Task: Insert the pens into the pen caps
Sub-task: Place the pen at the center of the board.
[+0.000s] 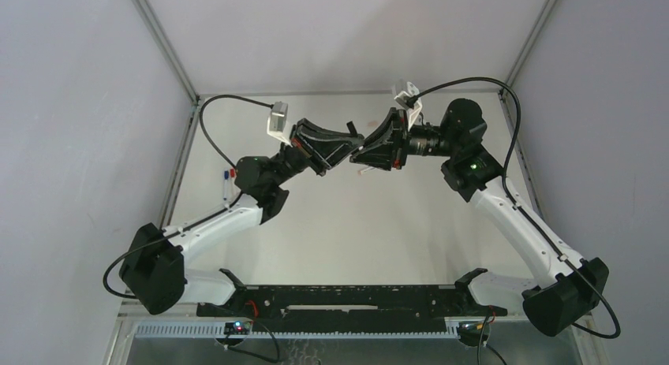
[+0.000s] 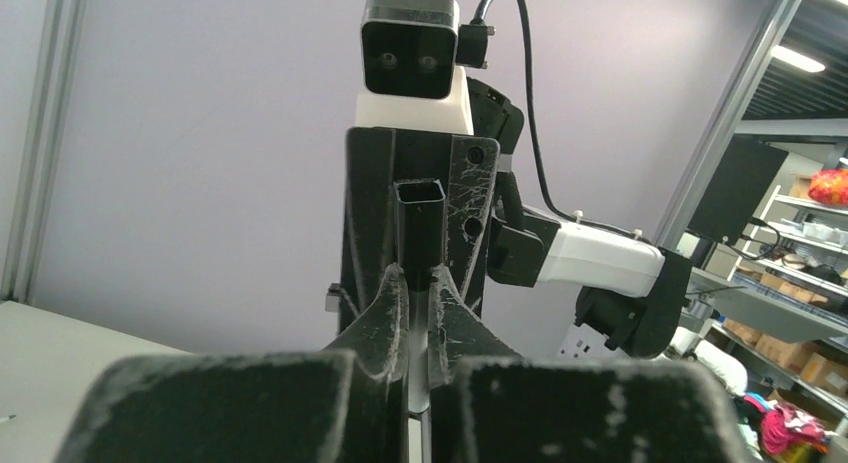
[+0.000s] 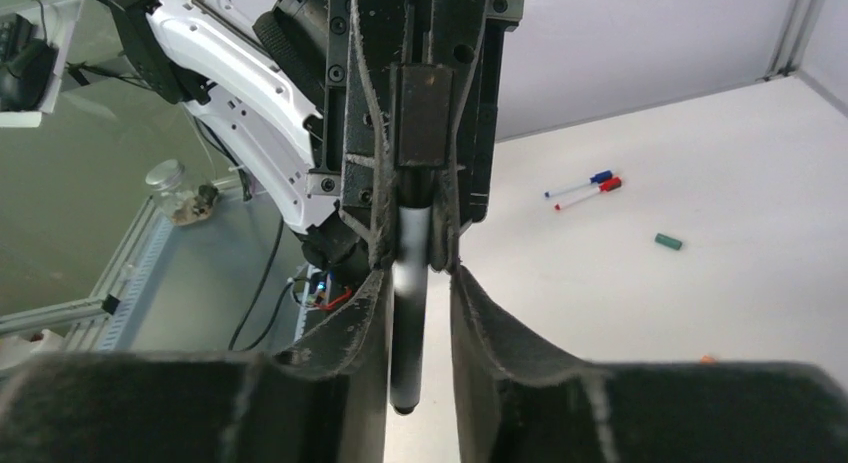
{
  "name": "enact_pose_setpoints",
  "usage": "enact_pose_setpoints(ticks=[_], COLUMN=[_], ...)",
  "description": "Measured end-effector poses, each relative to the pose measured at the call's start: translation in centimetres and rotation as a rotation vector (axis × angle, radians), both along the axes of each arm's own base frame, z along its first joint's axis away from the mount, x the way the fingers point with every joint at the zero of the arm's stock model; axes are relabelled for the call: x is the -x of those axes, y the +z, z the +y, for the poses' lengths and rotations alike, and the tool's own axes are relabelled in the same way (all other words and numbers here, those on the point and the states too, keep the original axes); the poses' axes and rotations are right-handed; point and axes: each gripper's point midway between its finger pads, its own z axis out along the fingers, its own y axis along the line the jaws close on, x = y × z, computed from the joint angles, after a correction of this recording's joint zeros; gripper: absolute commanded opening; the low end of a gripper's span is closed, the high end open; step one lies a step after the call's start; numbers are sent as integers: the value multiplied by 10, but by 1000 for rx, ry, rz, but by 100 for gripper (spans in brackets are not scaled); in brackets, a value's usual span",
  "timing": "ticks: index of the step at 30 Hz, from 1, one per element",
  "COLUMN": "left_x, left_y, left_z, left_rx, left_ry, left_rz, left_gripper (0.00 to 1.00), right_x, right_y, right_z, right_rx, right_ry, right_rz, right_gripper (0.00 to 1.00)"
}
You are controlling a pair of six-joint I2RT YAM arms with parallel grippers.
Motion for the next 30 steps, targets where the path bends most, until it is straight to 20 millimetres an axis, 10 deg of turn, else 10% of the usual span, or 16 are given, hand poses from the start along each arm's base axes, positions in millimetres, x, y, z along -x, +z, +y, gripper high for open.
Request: enact_pose_setpoints(ticks=[13,22,30], left_x=[-33,-114,-124], left_y=[-39,-173,-300], left_z=[25,99,181], left_rx=[-88,-468,-806], left_ry=[128,510,681], left_rz=[130,514,903], left_gripper=[0,0,0], right_x=[-8,-39,-78], right_y=[-33,-76,-118], right_z=[-9,-62,-130], right_rx=[85,209,315], right_ry=[-29,-191,-398], right_rz=[-20,-35,111], right_gripper=[65,65,65])
